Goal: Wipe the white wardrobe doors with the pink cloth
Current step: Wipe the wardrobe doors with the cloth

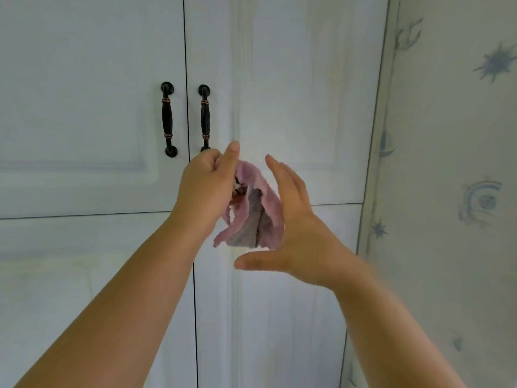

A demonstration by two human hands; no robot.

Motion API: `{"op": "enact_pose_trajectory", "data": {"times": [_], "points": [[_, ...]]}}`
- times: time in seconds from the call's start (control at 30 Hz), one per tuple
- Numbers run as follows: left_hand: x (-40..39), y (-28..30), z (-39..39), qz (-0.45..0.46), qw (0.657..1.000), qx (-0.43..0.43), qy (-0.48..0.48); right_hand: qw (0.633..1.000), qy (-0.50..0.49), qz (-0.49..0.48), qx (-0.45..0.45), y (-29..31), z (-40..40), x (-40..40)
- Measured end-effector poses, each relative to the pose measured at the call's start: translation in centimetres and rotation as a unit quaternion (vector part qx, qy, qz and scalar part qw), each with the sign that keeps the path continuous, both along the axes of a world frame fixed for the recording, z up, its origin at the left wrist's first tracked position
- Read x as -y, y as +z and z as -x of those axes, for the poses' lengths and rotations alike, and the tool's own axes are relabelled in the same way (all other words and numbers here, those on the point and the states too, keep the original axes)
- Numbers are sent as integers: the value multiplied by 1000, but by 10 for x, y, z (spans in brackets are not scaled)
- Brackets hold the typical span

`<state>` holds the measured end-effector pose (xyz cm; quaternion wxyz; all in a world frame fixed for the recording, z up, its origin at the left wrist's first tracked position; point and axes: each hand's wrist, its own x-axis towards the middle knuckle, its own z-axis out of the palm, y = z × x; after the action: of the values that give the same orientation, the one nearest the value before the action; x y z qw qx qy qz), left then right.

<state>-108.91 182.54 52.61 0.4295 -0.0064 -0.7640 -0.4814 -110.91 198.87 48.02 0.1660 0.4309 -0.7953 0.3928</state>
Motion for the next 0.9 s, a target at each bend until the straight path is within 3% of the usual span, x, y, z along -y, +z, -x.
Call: {"op": "enact_pose_trajectory", "data": {"times": [0.07, 0.13, 0.2, 0.27, 0.37, 0.43, 0.57, 0.63, 0.73, 0.9], "points": [[-2, 4, -1, -15, 1000, -13, -10, 998, 19, 44, -52, -4, 3, 9], [1, 8, -3, 3, 1000, -16, -12, 987, 13, 155, -31, 1, 8, 9], [6, 10, -6, 10, 999, 3, -45, 981, -31, 190, 7, 10, 13, 2], [10, 12, -12, 9, 996, 46, -82, 973, 31, 194, 120, 20, 21, -7], [16, 13, -20, 43, 990, 102, -84, 887, 178, 236, 354, 32, 21, -11], [19, 11, -24, 70, 986, 126, -85, 859, 194, 264, 392, 39, 22, -11], [25, 5, -21, 93, 985, 107, -93, 857, 187, 287, 385, 47, 23, -11], [28, 8, -22, 72, 987, 93, -113, 891, 125, 265, 347, 48, 23, -10], [34, 12, -21, -15, 982, 136, -131, 954, -43, 211, 209, 50, 25, -12], [33, 11, -14, -59, 981, 158, -92, 941, -56, 271, 196, 52, 39, -16]]}}
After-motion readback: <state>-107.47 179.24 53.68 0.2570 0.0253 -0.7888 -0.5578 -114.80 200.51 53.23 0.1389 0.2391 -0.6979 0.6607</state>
